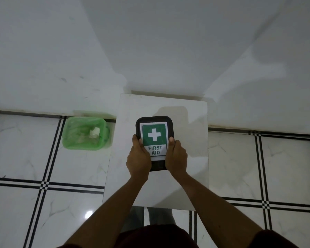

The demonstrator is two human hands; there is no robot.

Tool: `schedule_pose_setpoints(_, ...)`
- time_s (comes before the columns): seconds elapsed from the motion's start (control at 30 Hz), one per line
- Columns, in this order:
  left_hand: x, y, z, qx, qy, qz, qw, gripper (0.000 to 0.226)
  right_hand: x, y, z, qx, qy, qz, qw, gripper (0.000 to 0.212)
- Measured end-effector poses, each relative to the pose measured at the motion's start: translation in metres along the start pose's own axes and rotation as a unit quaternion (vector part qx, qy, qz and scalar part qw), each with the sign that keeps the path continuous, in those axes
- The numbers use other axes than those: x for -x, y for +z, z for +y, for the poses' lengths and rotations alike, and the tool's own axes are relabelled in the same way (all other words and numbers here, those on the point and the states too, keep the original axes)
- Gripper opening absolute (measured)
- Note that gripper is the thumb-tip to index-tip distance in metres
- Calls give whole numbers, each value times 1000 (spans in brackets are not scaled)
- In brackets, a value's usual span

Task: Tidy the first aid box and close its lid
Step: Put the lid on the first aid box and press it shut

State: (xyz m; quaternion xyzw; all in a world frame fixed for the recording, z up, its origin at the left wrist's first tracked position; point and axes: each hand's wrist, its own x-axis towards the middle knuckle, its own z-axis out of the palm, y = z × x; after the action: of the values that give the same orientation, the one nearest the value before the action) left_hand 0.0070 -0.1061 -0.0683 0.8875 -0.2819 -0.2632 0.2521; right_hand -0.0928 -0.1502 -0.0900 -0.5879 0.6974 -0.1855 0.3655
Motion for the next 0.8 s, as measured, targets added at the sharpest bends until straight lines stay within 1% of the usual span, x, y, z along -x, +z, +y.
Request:
schedule_pose_setpoints(0.1,-4,-1,1,-17,11,-15,1000,53,-1,3,3,-16,6,6,1000,55)
schedule_pose_setpoints(0.27,-9,-3,-1,-26,20,-27,999,49,-5,-2,3,-6,14,-17,1000,47)
schedule_pose_setpoints(0.37,-7,-11,-2,-43,49,-44,997,44,-10,-10,0,26,22,-41,999,47)
schedule_pose_setpoints(0.43,-11,-17,-1,-72,83,-38,993,39,-16,-10,-6,18,32,-29,999,40)
schedule_pose_setpoints(0.5,-18,-18,4,-121,158,-11,980,58,-23,-5,-16,-13,35,-4,999,36)
schedule_pose_setpoints(0.53,-22,-18,8,-138,184,-3,973,65,-26,-2,-21,-23,39,5,999,37)
schedule_pose_setpoints(0.57,-24,-16,12,-144,190,-1,971,67,-28,2,-24,-29,45,14,998,38)
schedule_pose_setpoints(0.7,-27,-8,15,-87,143,-2,986,55,-30,9,-25,-47,69,12,996,40)
schedule_pose_setpoints(0.8,-31,-6,12,-38,130,-15,991,52,-34,7,-25,-23,52,30,998,40)
